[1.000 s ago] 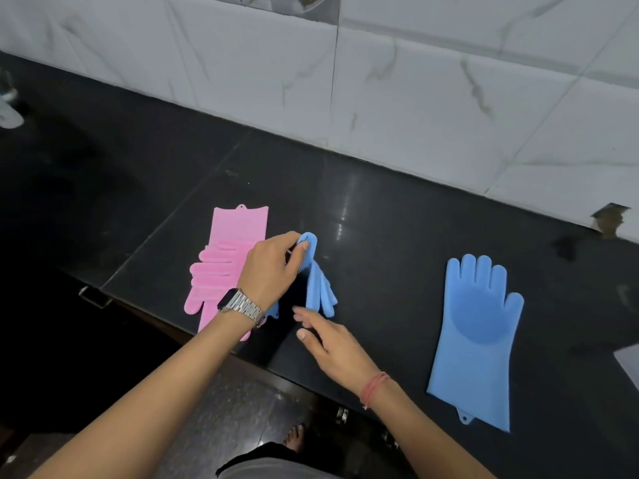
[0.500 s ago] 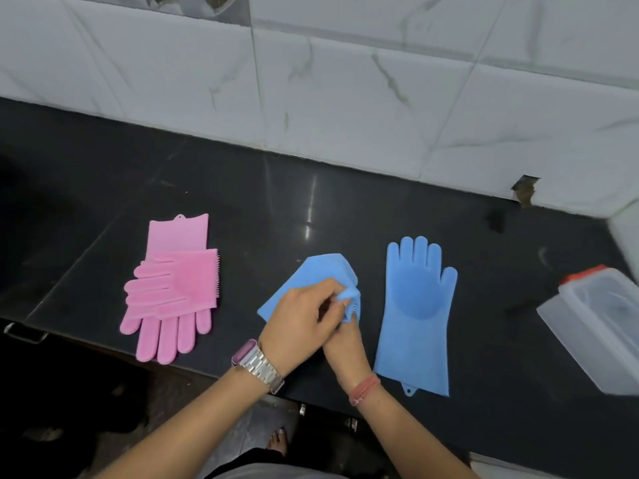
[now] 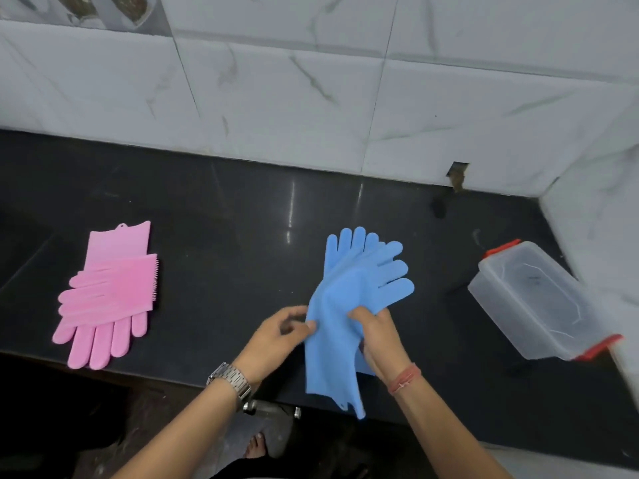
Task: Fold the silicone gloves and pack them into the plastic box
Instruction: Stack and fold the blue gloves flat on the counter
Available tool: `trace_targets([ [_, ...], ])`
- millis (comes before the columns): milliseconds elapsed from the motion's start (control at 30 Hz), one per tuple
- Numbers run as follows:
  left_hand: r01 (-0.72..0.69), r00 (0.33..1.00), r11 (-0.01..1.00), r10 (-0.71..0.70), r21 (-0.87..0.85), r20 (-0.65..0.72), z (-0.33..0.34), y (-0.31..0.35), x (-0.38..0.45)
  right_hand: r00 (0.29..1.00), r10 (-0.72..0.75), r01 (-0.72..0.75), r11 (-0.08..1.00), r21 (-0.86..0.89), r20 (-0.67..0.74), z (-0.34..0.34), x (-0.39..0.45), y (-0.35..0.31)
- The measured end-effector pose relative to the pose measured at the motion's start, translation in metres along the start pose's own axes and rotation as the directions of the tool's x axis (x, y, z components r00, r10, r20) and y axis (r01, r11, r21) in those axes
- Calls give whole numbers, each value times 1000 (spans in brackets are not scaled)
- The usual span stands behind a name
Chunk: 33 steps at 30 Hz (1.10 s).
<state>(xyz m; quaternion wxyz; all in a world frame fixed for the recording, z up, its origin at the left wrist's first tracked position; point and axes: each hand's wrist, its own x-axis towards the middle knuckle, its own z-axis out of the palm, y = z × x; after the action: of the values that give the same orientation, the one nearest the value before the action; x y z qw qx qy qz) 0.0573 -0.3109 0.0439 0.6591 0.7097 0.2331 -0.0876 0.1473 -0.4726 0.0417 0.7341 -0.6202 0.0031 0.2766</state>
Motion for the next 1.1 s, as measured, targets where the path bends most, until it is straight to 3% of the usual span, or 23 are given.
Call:
trace_targets([
  [100, 92, 993, 976, -74, -200, 95, 21, -3, -9, 997, 75, -76, 997, 29, 24, -23, 2, -7],
  [200, 151, 988, 931, -130, -332, 86, 41, 0, -13, 985, 164, -166, 986, 32, 57, -40, 7, -15],
  [267, 83, 997, 938, -82, -337, 17, 51, 7, -13, 981, 179, -181, 983, 30, 81, -47, 13, -22],
  [367, -132, 989, 947, 106, -294, -104, 57, 18, -12, 987, 85, -89, 996, 26, 133, -54, 23, -38],
  [467, -231, 971, 934, 205, -274, -120, 58, 23, -6, 975, 6, -16, 999, 42, 222, -57, 39, -57],
  [567, -144, 983, 977, 122, -158, -137, 58, 15, 16, 984, 73, -62, 996, -69, 161, -59, 62, -54],
  [633, -34, 988, 999, 38, 26, -148, 54, 3, 33, 978, 197, -182, 967, -181, 74, -61, 70, -39],
  [733, 71, 988, 946, -23, 318, -151, 45, -18, 49, 948, 317, -311, 895, -320, -37, -64, 68, -11],
  [1100, -109, 983, 883, 164, 457, -81, 29, -41, 70, 962, 186, -245, 913, -325, -202, -55, 52, 18],
])
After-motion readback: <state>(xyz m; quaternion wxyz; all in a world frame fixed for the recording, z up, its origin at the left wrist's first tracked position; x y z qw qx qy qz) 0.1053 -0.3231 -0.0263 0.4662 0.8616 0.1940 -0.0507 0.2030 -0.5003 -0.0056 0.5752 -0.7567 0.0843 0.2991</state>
